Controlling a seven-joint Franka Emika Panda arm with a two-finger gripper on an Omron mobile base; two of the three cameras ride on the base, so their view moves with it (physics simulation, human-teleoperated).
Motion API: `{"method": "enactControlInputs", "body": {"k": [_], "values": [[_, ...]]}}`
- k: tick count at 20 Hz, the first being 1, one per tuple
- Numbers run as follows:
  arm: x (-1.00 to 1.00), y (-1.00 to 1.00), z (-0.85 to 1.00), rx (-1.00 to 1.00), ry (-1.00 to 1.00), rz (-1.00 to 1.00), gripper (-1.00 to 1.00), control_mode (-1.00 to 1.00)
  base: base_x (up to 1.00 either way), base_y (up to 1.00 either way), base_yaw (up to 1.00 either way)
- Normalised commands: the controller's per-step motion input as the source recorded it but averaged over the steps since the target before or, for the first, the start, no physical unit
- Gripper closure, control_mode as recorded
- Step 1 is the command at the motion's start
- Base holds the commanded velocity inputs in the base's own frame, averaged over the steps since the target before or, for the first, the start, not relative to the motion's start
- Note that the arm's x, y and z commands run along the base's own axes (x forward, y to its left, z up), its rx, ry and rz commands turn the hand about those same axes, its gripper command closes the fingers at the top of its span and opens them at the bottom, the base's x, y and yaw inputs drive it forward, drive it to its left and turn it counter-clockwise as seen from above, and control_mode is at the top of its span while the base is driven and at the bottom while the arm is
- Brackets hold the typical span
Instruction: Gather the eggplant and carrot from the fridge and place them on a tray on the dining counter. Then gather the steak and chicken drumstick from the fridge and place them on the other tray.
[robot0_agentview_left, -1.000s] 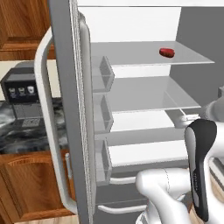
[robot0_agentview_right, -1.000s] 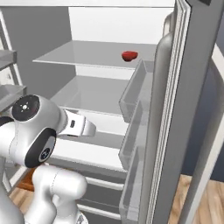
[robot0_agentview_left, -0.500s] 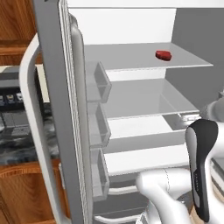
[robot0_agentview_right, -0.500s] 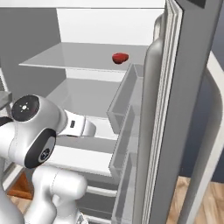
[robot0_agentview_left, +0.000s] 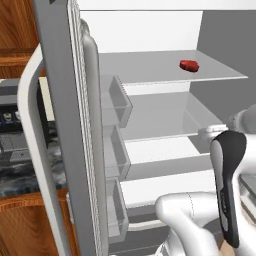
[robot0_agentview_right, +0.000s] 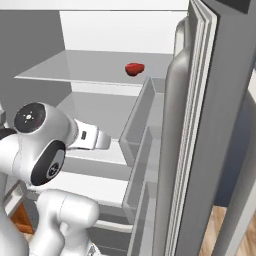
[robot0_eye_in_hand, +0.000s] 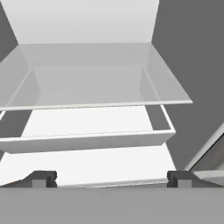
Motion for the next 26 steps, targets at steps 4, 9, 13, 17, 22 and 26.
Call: {"method": "enactControlInputs", "body": {"k": [4,9,13,17,22,26], "values": [[0.17,-0.08,0.85,0.00,-0.19,0.00,-1.00,-1.00,0.00,0.00,0.00],[0.23,-0.03,0.96,0.00,-0.12,-0.01,-1.00,-1.00,0.00,0.00,0.00],[0.41,0.00,0.86,-0.04,-0.02,-0.06,-1.00,-1.00,0.00,0.00,0.00],[0.45,0.00,0.58,-0.04,0.00,-0.08,-1.00,-1.00,0.00,0.00,0.00],[0.69,-0.03,0.08,-0.01,0.00,-0.06,-1.00,-1.00,0.00,0.00,0.00],[0.79,-0.22,-0.09,0.00,0.01,-0.01,-1.00,-1.00,0.00,0.00,0.00]]}}
